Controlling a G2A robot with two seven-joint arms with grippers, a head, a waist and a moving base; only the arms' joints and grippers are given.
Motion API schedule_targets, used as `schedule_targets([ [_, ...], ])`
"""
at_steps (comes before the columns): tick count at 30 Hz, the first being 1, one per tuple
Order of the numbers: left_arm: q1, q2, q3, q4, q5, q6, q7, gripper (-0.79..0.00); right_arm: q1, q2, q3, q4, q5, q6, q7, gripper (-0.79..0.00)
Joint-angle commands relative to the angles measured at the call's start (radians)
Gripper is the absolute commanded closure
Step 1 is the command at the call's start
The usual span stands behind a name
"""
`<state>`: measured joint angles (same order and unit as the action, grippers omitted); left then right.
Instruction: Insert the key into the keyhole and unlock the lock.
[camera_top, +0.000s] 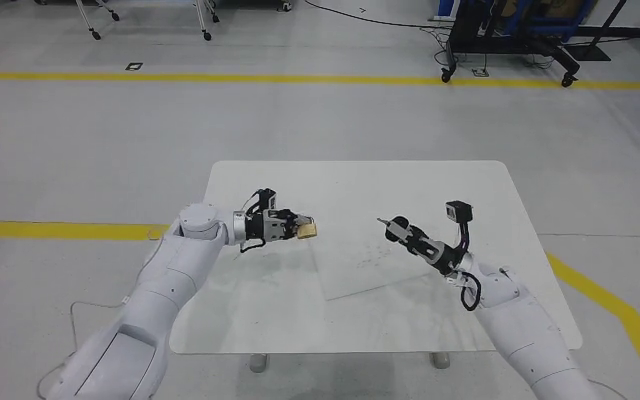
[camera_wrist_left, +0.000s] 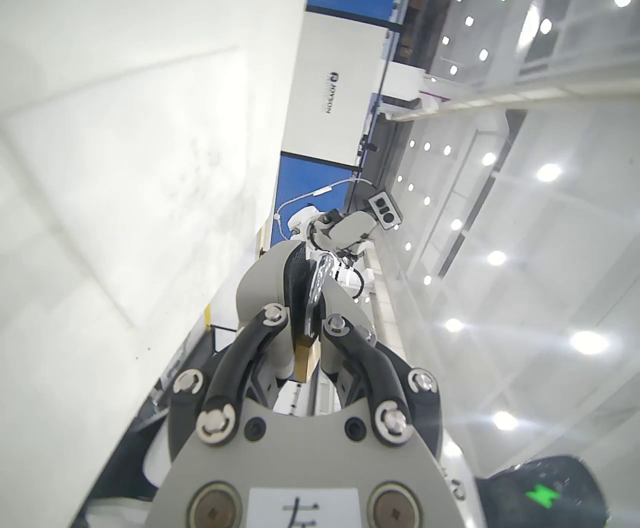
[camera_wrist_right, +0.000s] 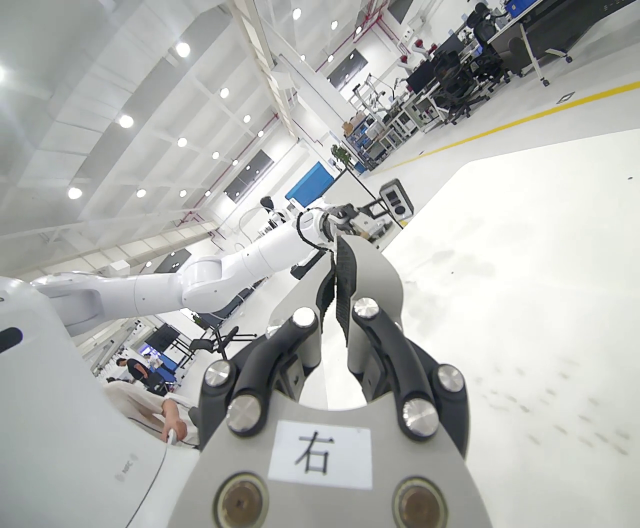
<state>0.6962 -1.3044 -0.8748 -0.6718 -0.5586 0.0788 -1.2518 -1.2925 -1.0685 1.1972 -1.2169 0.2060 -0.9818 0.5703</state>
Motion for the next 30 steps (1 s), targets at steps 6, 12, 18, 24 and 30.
schedule_targets([
  [6, -0.113, -0.051, 0.093, 0.011, 0.027, 0.306, -0.015, 0.000, -0.043, -0.002, 0.086, -0.008, -0.136, -0.030, -0.196, 0.000],
  [12, -0.168, -0.096, 0.153, 0.027, 0.031, 0.300, -0.029, 0.000, -0.096, 0.006, 0.150, -0.039, -0.212, -0.030, -0.256, 0.000],
  [18, -0.168, -0.096, 0.153, 0.027, 0.031, 0.300, -0.029, 0.000, -0.096, 0.006, 0.150, -0.039, -0.212, -0.030, -0.256, 0.000],
  [24, -0.168, -0.096, 0.153, 0.027, 0.031, 0.300, -0.029, 0.000, -0.096, 0.006, 0.150, -0.039, -0.212, -0.030, -0.256, 0.000],
  [30, -0.145, -0.096, 0.145, 0.007, 0.007, 0.288, -0.030, 0.000, -0.081, 0.013, 0.195, -0.203, -0.622, -0.020, -0.228, 0.000],
])
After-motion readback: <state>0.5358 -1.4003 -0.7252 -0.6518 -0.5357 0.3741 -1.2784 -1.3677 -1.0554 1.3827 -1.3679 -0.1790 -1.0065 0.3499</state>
